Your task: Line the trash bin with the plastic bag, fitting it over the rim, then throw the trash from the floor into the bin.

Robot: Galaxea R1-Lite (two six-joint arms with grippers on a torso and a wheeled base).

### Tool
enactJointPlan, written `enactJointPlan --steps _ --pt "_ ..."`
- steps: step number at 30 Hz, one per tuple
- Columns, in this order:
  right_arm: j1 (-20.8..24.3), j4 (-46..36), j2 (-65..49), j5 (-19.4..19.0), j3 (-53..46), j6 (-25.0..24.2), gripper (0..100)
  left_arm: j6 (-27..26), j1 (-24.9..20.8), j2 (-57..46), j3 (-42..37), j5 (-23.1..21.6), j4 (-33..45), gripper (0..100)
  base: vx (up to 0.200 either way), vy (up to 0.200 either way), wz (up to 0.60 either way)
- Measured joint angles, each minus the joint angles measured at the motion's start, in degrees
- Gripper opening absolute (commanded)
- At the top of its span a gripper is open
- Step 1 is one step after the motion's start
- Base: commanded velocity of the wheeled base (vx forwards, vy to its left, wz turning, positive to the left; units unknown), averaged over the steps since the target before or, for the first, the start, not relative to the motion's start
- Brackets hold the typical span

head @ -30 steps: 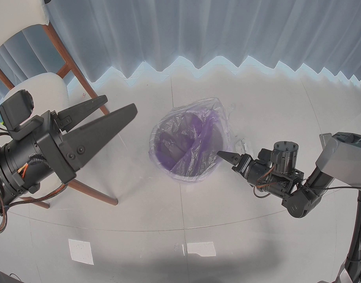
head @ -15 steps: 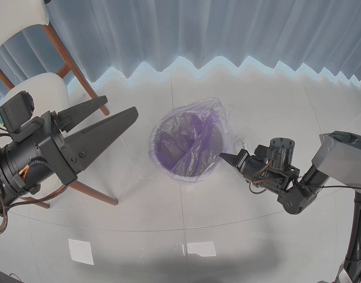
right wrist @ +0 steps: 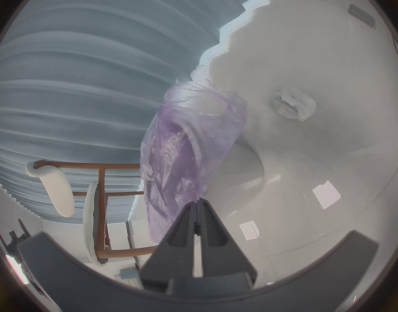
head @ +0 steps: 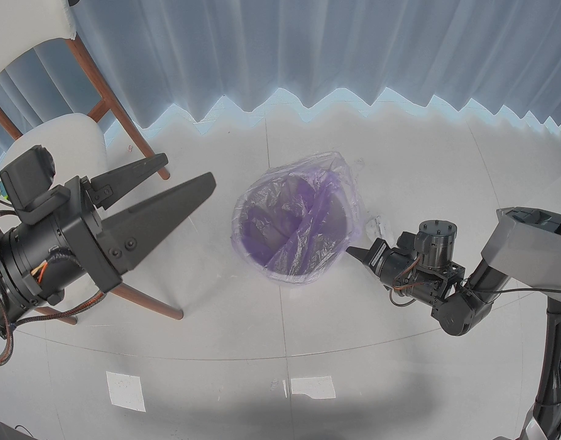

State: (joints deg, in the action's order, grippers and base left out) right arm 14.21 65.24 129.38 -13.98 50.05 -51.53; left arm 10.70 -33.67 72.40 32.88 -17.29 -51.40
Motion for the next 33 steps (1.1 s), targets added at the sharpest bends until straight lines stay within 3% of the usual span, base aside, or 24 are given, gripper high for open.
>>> enactJointPlan --steps 18,19,33 --pt "-1.2 4.1 1.2 0.0 -4.4 1.5 0 -0.1 0.0 -0.1 -0.3 0.0 0.0 100 0.000 0.000 0.00" --pt "-1.2 4.2 0.7 0.0 -5.0 1.5 100 -0.1 0.0 -0.1 -0.3 0.0 0.0 100 0.000 0.000 0.00" --pt "-1.0 3.6 -1.8 0.1 -2.4 1.1 100 -0.1 0.0 -0.1 -0.4 0.0 0.1 100 0.000 0.000 0.00"
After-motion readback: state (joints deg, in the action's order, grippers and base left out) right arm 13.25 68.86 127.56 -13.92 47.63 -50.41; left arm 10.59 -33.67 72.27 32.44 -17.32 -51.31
